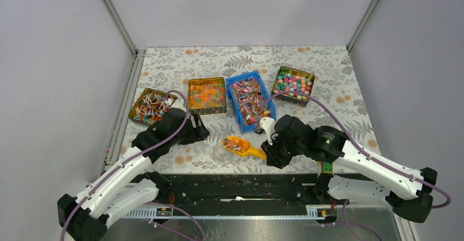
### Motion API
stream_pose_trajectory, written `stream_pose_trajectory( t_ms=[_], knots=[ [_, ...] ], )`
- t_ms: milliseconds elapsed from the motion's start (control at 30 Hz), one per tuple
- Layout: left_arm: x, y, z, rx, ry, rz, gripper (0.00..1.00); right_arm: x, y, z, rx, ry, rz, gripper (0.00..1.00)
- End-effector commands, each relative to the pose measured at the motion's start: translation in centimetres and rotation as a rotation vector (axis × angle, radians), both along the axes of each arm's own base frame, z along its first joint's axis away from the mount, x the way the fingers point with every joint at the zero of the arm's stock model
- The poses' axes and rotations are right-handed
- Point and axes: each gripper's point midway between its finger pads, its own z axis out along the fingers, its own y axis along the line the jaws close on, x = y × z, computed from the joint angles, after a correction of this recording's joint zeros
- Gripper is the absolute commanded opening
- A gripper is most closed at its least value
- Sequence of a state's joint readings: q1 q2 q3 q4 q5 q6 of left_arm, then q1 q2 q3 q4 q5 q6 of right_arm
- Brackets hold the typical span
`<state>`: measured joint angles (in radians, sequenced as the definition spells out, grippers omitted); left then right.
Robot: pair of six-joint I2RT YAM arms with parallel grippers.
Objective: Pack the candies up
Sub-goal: Place the fake candies in the packing bottle.
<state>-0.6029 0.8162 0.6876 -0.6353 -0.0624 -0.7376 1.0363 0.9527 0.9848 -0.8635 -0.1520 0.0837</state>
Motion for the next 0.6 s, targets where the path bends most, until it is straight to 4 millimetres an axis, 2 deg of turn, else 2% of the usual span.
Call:
stream_pose_trajectory(
  t_ms=[0, 200, 567],
  knots=[
    [0.93, 0.25, 1.49, -0.013, -0.061, 0.029, 0.72, -0.52, 0.9, 1.5, 0.038, -0.003, 0.036, 0.0],
    [0.68, 0.34, 1.16, -0.02, -0.054, 0.036, 0.72, -0.74, 0.39, 0.94, -0.013, 0.008, 0.06, 0.0],
    [0.52, 0.41, 0.88, -0.024, -0.047, 0.042, 0.72, -0.71, 0.86, 0.71, -0.049, 0.03, 0.093, 0.0]
  ],
)
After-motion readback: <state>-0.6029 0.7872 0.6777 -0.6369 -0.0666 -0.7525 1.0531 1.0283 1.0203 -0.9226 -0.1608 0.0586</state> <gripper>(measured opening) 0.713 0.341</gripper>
